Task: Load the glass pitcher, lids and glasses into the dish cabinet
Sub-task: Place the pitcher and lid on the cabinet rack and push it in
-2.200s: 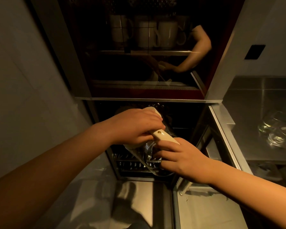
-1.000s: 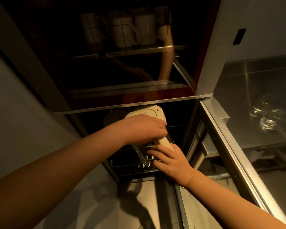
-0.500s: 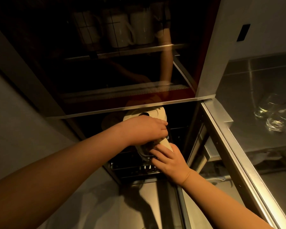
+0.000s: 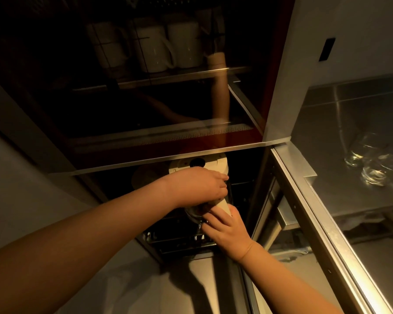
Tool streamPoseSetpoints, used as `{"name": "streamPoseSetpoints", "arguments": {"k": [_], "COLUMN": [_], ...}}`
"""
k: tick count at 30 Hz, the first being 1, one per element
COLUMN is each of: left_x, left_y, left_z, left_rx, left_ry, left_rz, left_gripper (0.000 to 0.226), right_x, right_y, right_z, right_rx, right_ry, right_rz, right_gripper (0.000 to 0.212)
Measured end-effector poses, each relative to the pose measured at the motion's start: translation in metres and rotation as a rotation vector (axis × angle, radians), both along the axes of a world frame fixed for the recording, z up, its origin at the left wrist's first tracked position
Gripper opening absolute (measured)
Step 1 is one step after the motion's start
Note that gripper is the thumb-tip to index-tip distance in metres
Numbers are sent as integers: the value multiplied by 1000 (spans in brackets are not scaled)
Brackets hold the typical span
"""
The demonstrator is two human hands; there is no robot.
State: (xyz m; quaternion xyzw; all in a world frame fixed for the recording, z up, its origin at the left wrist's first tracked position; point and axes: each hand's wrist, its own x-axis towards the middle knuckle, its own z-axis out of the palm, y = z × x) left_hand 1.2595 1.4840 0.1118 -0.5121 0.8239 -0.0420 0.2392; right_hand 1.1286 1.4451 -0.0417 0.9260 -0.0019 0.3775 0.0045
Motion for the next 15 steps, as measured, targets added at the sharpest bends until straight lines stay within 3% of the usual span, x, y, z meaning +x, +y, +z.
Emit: {"name": "streamPoseSetpoints", "arguments": {"k": [3, 11, 15], "left_x": [6, 12, 15], "left_y": [-6, -11, -12], "left_z": [-5, -10, -8], "left_rx": [-20, -34, -24], "left_ry": [4, 40, 80], "left_rz": [-41, -36, -28], "left_gripper": [43, 42, 43], "right_x": [9, 21, 24], "right_y": [-6, -5, -1], "right_z": [-3, -11, -15], "right_rx": [-21, -178, -146], "right_ry": [20, -159, -116], "right_rz": [-17, -102, -150], "right_gripper": [67, 30, 8]}}
